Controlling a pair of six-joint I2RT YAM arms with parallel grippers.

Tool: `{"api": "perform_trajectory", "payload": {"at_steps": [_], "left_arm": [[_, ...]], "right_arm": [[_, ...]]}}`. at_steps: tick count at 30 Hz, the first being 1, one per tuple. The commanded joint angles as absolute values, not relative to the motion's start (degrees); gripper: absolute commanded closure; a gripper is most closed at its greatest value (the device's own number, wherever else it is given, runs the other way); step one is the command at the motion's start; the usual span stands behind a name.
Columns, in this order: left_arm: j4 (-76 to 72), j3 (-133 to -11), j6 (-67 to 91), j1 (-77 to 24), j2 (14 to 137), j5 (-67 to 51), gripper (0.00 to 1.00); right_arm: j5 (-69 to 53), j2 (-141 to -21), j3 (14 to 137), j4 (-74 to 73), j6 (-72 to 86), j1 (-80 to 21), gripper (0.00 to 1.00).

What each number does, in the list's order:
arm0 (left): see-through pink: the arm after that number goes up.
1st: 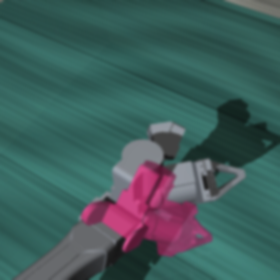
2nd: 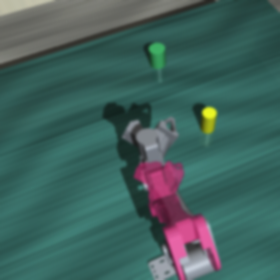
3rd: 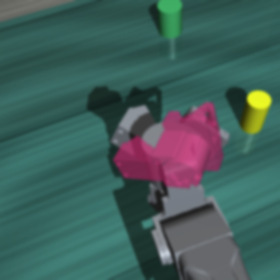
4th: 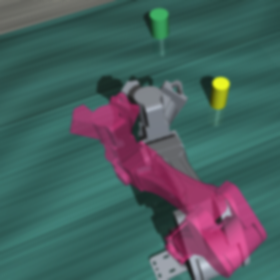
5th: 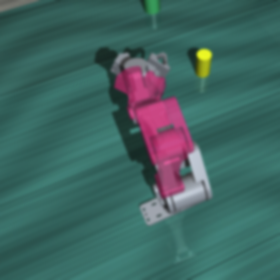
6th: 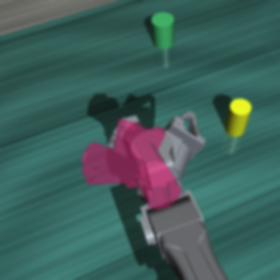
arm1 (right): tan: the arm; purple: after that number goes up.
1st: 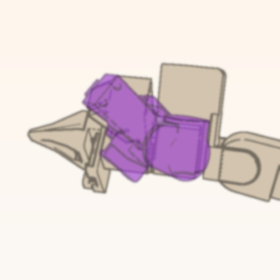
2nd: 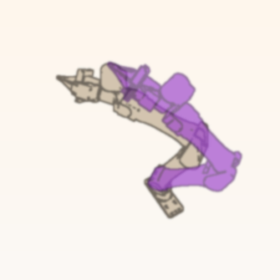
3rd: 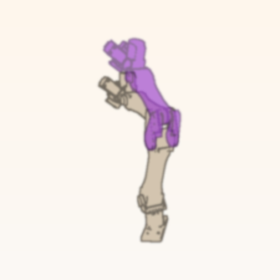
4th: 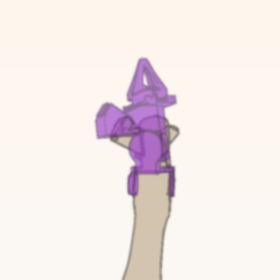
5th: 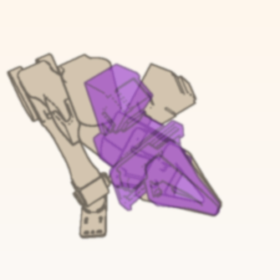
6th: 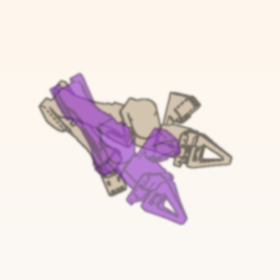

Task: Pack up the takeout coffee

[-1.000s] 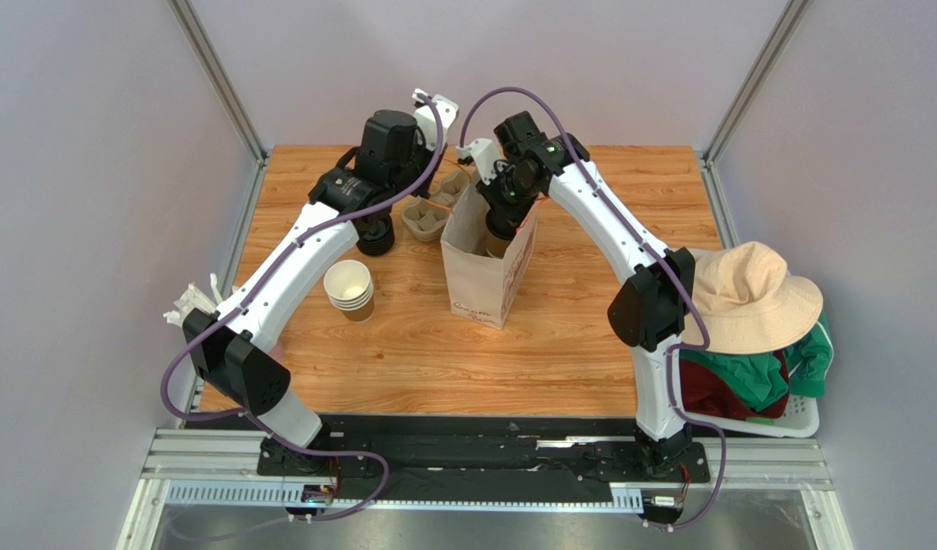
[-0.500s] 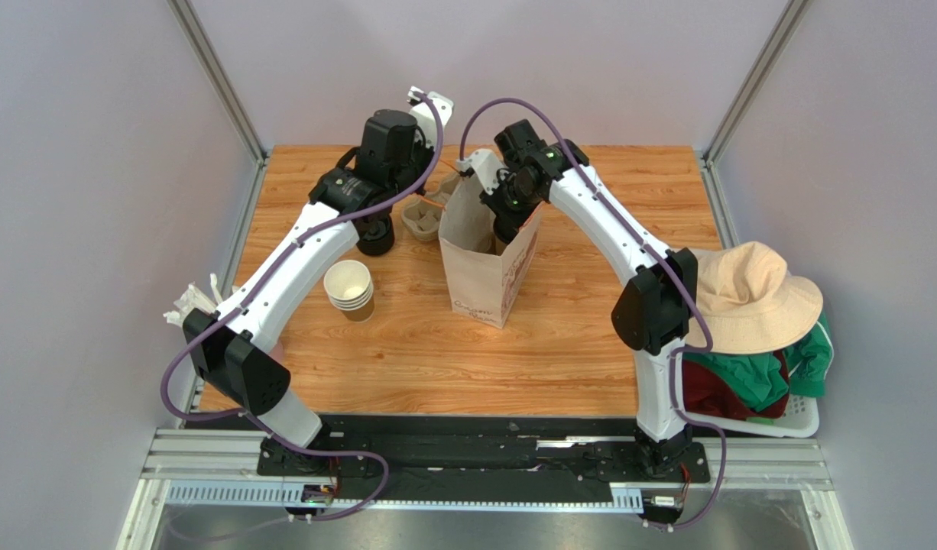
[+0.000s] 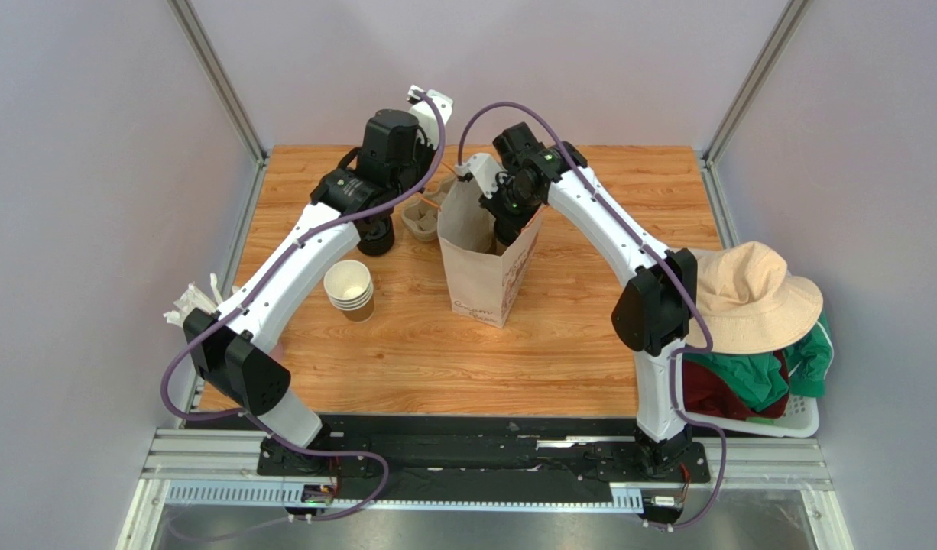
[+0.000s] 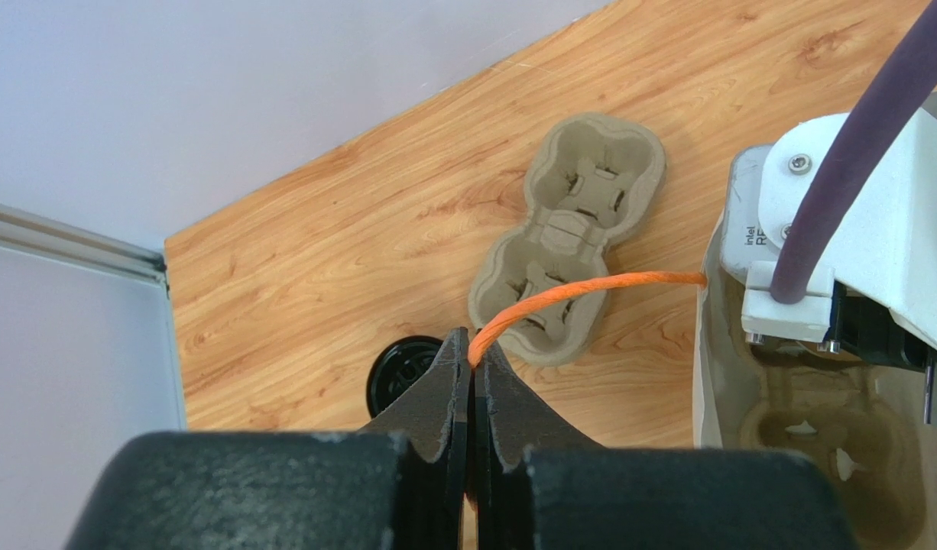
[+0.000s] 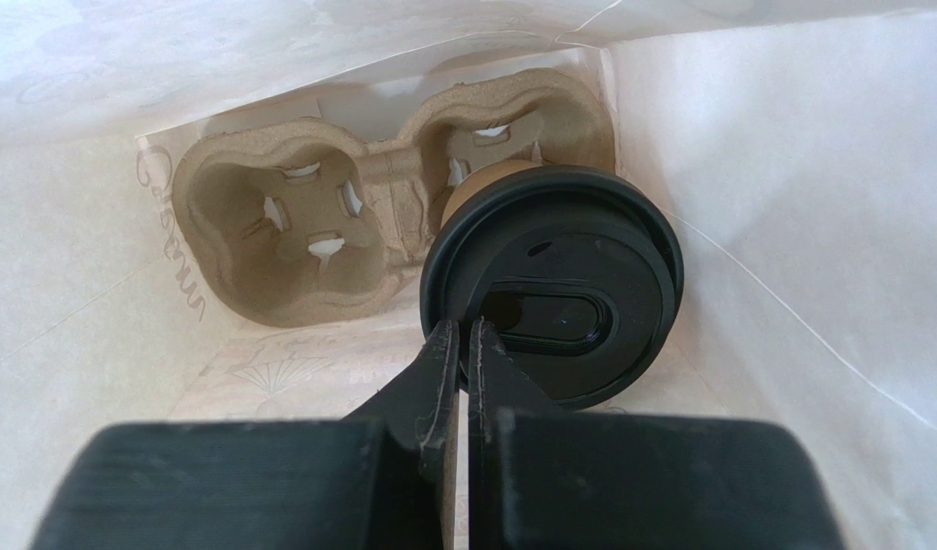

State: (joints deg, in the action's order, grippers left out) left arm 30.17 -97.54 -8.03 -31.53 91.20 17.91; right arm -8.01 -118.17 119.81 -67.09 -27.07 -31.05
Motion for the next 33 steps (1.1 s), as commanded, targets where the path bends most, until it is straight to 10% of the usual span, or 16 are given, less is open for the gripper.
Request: {"api": "perform_trajectory", "payload": {"at_steps": [1,33], "left_arm": [[27.7,-98.9,-8.5,-31.6,90.9,19.1,1.00],[28.2,-100.1,-8.2,-31.6,91.0,19.1,1.00]], "right_arm": [[-6.5,-116.4,120.1,-69.1,-29.1,-31.2,1.00],[-4.0,-121.6,121.2,-72.5,-28.7,-30.9,1.00]]}}
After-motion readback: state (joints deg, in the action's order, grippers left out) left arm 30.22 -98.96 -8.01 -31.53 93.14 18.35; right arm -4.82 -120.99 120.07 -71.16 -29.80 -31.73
